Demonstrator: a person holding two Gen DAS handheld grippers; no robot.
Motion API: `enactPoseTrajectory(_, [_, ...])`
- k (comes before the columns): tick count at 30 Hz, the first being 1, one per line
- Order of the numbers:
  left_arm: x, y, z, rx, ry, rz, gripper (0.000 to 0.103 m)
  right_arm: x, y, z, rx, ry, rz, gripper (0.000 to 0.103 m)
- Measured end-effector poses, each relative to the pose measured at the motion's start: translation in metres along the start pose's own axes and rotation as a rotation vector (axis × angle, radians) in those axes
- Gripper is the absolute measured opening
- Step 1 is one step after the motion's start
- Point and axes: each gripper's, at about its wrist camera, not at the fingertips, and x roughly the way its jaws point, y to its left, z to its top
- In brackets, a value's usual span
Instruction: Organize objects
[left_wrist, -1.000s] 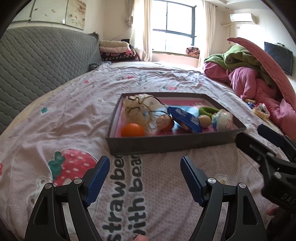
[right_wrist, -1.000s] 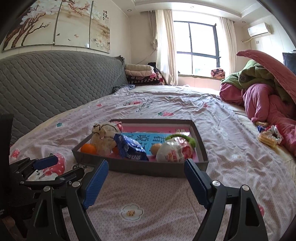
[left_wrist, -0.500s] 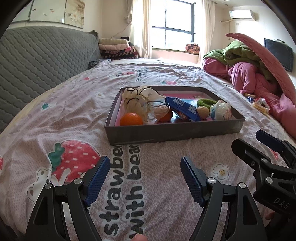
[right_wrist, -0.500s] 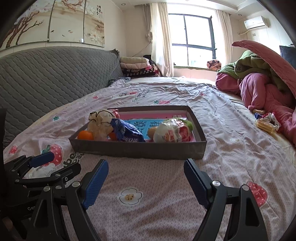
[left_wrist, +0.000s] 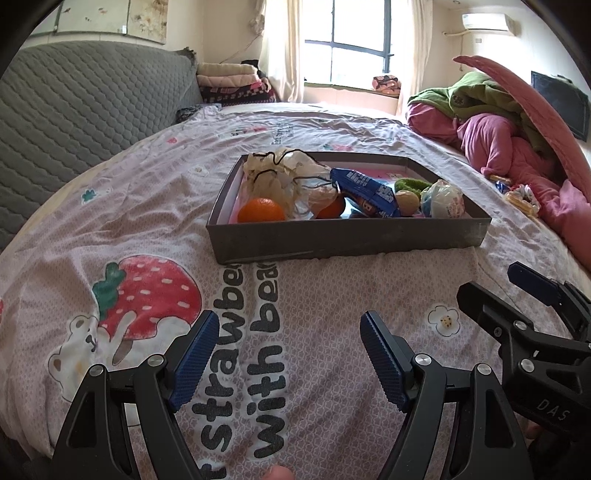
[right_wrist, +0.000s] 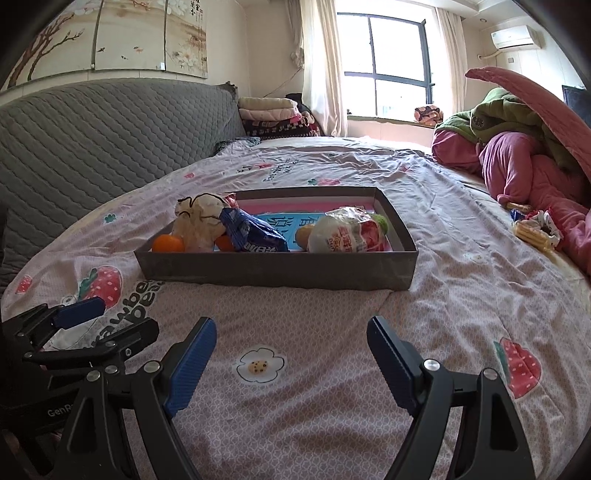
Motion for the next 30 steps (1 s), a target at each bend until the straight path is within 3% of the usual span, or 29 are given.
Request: enactPoseTrajectory(30, [0.012, 0.003, -0.007, -0.022, 0.047, 0.025, 0.080, 0.006, 0.000, -0.008, -0.011, 0.033, -0.003, 0.083])
